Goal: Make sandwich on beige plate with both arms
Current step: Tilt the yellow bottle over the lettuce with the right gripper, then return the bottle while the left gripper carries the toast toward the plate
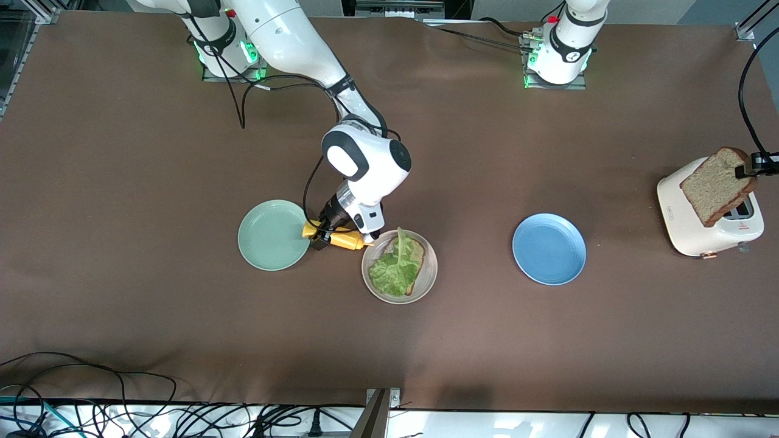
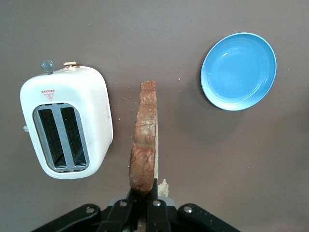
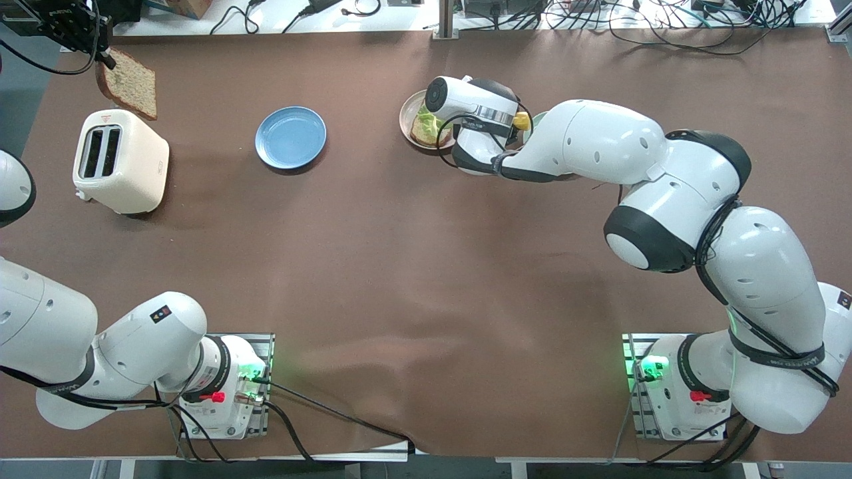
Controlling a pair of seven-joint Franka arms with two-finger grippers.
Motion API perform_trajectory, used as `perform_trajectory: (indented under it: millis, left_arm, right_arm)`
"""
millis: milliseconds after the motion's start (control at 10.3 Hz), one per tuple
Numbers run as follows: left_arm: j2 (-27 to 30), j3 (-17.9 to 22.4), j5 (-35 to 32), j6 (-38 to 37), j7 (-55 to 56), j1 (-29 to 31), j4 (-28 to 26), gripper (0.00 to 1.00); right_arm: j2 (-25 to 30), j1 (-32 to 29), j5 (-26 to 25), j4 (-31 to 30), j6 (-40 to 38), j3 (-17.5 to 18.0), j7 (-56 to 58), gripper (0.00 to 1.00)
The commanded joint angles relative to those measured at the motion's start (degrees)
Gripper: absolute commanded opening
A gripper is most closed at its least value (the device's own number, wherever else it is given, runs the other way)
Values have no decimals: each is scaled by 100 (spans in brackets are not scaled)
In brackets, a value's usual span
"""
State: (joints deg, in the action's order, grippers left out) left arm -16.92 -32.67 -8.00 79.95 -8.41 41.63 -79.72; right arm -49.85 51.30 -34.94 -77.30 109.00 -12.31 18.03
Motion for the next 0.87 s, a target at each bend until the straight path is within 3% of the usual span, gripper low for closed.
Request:
perform_trajectory:
  millis: [0,97,389,680,777]
  left_arm:
    - [40,-11,141,-32,50,-14,-17,0]
    - [40,-11,150,-32,50,-84,-17,0]
    - [40,-20,159,-67,864,-619,18,0]
    - [14,-38,973,-50,2093,-1199,44,0]
    - [-91,-38,1220,-32,2481,-1419,70,0]
  right_arm:
    - [255,-32,65,57,-159,-34,33,0]
    - [543,-180,214,-91,-160,-17,208,0]
    - [1527,-970,1774,-653,-99,97,1401,0]
    - [2311,-1962,3121,-1172,-186,631,2394,0]
    - [2478,-2523,3412,-1296,-221,1025,2772,0]
